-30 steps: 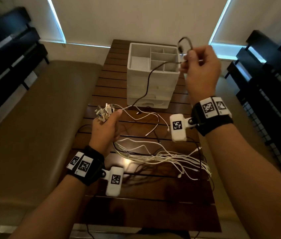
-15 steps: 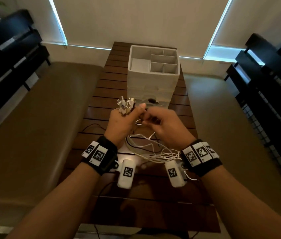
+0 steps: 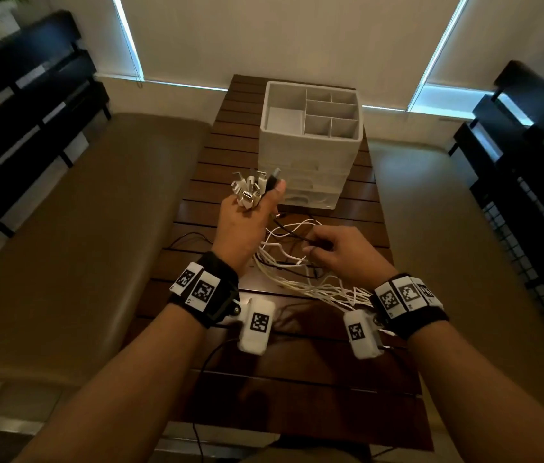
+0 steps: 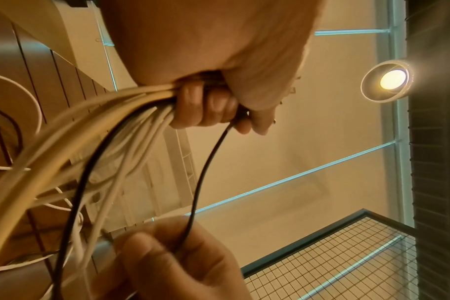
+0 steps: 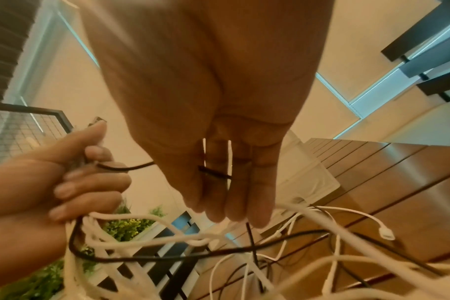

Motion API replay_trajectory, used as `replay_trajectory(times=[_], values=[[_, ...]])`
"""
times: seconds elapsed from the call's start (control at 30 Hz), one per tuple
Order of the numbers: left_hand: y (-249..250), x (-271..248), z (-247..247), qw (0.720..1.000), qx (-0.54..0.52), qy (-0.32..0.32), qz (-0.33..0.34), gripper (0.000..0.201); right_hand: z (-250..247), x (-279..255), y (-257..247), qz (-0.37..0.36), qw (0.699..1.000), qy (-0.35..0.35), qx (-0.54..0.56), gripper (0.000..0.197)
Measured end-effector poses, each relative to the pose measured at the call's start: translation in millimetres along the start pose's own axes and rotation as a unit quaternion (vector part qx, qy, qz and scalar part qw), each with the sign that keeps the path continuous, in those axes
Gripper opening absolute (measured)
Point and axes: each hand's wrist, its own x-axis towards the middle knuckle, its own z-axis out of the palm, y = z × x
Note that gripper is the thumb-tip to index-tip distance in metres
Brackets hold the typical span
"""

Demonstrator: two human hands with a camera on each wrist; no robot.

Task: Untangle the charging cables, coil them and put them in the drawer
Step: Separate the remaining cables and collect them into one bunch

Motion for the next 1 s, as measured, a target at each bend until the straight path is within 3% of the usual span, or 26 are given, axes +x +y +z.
replay_trajectory(times=[0.13,0.3,0.5,0.6,0.67,0.7,0.8,0.93,1.0], values=[[-3,0,-3,0.999,-0.045,0.012,-0.019,0.029,7,1,21,0.045,0.998,-0.019,-0.036,0.005],[-8,3,-10,0.993,-0.109,-0.042,-0.03,0.043,4,7,37,0.082,0.996,0.041,-0.018,0.008],[-17,6,-29,0.984,-0.146,-0.053,-0.092,0.048,-21,17,45,0.113,0.98,0.139,-0.085,0.006],[-23,-3,-35,0.987,-0.089,-0.063,-0.117,0.049,-48,22,17,0.142,0.962,0.207,0.105,0.015],[-26,-10,-35,0.987,-0.065,-0.064,-0.131,0.044,-68,23,-13,0.101,0.935,0.235,0.246,0.024],[-27,-12,-34,0.987,-0.059,-0.062,-0.134,0.042,-77,24,-29,0.06,0.934,0.241,0.257,0.025],[-26,-15,-29,0.99,-0.043,-0.056,-0.124,0.049,-94,24,-77,-0.036,0.952,0.216,0.214,0.034],[-21,-12,-29,0.993,-0.043,-0.05,-0.103,0.04,-95,28,-121,-0.039,0.976,0.183,0.113,0.056],[-20,-10,-31,0.993,-0.048,-0.052,-0.099,0.035,-88,28,-128,-0.041,0.973,0.181,0.136,0.06]])
